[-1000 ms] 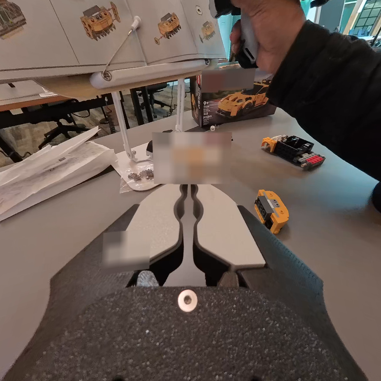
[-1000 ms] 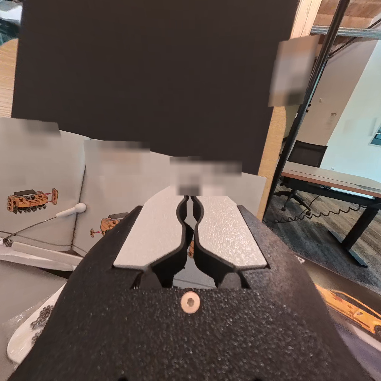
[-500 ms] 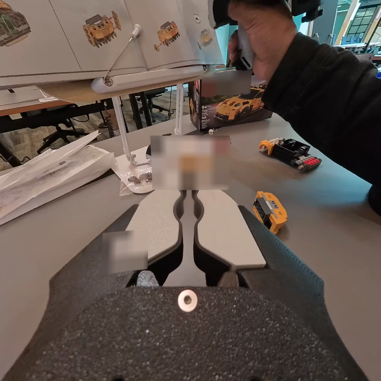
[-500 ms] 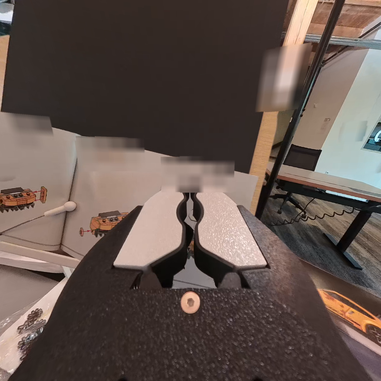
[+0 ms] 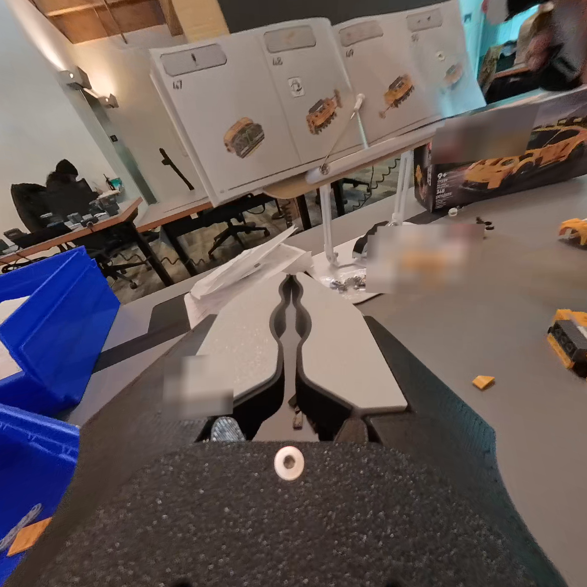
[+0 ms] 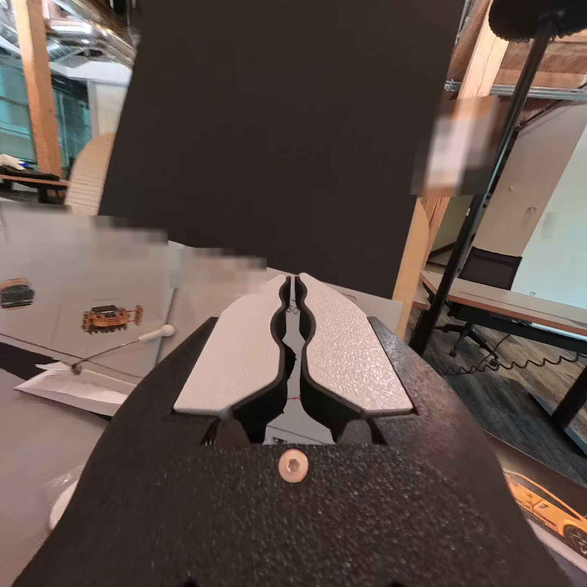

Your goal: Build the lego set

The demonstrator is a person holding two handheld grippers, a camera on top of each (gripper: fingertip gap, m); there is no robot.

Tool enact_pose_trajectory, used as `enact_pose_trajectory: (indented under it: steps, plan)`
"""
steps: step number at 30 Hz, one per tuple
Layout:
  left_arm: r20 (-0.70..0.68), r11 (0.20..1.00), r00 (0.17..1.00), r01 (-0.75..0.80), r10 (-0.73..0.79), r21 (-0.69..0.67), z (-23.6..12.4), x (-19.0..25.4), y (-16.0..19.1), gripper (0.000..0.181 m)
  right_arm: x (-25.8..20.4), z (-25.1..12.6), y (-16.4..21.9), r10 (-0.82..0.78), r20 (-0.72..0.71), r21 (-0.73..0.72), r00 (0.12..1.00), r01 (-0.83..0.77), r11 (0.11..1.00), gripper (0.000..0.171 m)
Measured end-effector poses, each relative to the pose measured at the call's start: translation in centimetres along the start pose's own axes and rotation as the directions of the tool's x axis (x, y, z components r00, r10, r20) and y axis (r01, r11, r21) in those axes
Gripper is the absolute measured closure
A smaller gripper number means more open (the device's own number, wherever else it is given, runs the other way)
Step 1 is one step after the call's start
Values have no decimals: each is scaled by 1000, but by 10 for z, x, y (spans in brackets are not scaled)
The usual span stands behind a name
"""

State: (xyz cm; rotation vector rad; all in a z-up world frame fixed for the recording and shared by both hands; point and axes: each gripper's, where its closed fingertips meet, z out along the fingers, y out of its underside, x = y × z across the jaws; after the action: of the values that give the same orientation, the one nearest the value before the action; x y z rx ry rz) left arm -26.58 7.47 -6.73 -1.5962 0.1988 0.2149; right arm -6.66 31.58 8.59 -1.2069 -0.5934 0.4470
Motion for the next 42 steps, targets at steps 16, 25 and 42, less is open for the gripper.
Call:
enact_pose_trajectory:
  steps: [16,25,42]
  plan:
    - [-312,757,949,-169,-48,-631,-24,10,112,179,-126,-142,90,175,440,-291,881,-45,956,169]
    - [-331,700,938,-169,-100,-693,-19,26,140,167,-121,-172,116,284,428,-373,858,-118,920,169]
    - [-398,734,916,-230,-59,-639,-10,38,140,162,-131,-174,126,299,451,-412,841,-101,906,170]
